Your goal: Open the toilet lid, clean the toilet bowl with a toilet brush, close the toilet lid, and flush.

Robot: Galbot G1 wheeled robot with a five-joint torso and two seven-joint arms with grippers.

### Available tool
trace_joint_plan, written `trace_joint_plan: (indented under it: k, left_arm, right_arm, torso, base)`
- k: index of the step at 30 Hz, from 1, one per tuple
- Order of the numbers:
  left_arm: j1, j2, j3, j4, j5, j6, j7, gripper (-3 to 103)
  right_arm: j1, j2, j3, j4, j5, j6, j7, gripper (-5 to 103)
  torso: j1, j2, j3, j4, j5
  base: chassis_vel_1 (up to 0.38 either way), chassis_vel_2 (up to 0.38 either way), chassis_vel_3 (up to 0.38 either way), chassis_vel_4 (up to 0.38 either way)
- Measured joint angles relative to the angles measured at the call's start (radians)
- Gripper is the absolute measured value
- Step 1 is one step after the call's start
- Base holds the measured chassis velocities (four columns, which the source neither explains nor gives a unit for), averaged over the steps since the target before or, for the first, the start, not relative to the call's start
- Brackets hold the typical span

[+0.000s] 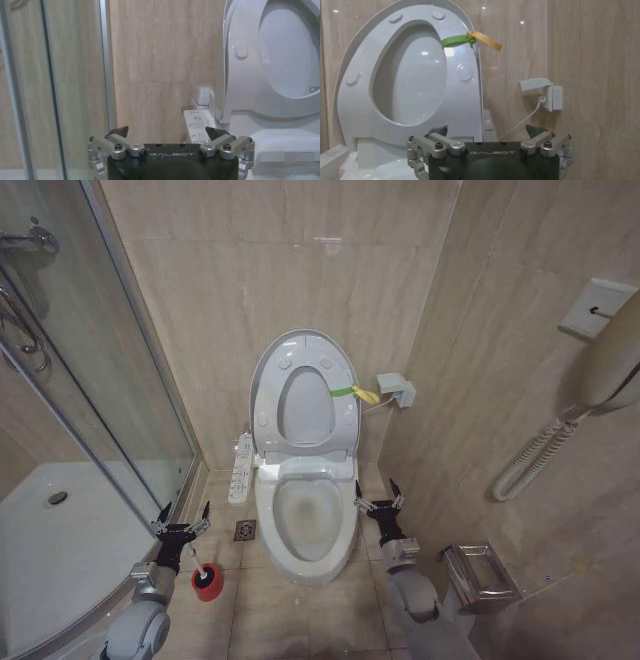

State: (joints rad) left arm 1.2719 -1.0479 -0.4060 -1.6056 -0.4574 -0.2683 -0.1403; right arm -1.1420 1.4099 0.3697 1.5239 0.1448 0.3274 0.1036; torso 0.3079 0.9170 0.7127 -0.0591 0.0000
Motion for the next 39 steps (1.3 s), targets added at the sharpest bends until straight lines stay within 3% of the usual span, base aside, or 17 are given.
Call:
trace_joint_plan:
  k: [39]
  left_arm:
    - [0.0,0.0,0.0,0.0,0.0,0.0,0.0,100]
  right_arm:
    - [0.0,0.0,0.0,0.0,0.0,0.0,0.0,100]
  torso:
    - [0.0,0.0,0.0,0.0,0.0]
  base:
    - [0.0,0.0,0.0,0.0]
